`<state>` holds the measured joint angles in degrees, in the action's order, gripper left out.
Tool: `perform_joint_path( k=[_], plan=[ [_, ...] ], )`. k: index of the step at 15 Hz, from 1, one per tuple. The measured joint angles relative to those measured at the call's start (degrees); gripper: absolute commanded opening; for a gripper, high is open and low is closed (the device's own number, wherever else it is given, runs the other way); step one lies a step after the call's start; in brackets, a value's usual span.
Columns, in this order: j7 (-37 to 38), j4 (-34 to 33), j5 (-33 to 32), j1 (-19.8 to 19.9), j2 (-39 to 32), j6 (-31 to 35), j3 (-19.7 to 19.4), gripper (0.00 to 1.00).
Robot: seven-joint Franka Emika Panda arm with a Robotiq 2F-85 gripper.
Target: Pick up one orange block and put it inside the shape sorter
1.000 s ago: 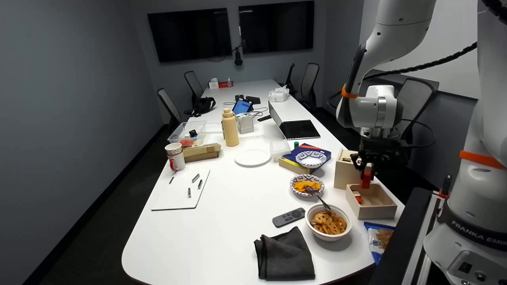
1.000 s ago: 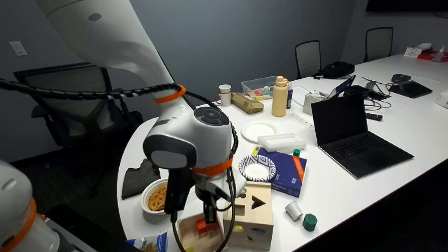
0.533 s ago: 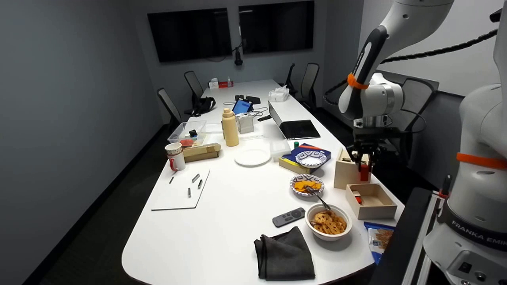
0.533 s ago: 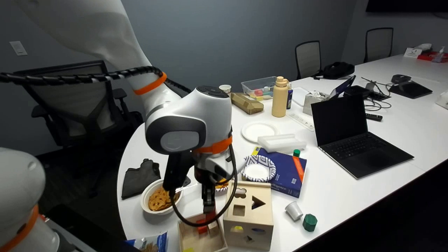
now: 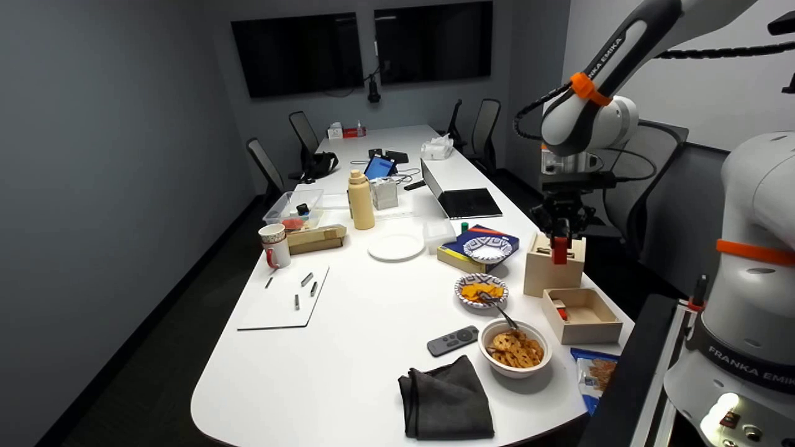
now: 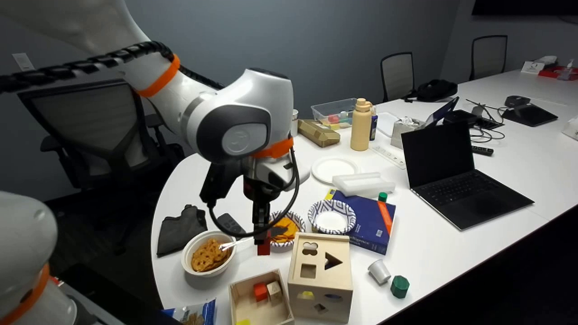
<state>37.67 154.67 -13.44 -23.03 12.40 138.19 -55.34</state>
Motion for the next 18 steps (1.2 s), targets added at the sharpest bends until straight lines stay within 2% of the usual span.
perform_joint_path(
  k=[2,4,8,10,13,18],
  plan=[
    [7.01,-0.48,-3.72,4.29,5.63,-4.09,4.41,0.08],
    [10.77,-0.63,-3.91,12.27,10.75,-8.46,12.17,0.08],
    [10.44,-0.58,1.69,29.88,16.72,-14.58,27.70,0.08],
    [9.75,-0.41,4.20,35.98,17.16,-14.90,32.82,0.08],
    [9.19,0.12,5.98,40.95,16.67,-14.39,37.04,0.08],
    [7.78,1.29,7.26,43.82,12.88,-7.62,39.10,0.08]
  ],
)
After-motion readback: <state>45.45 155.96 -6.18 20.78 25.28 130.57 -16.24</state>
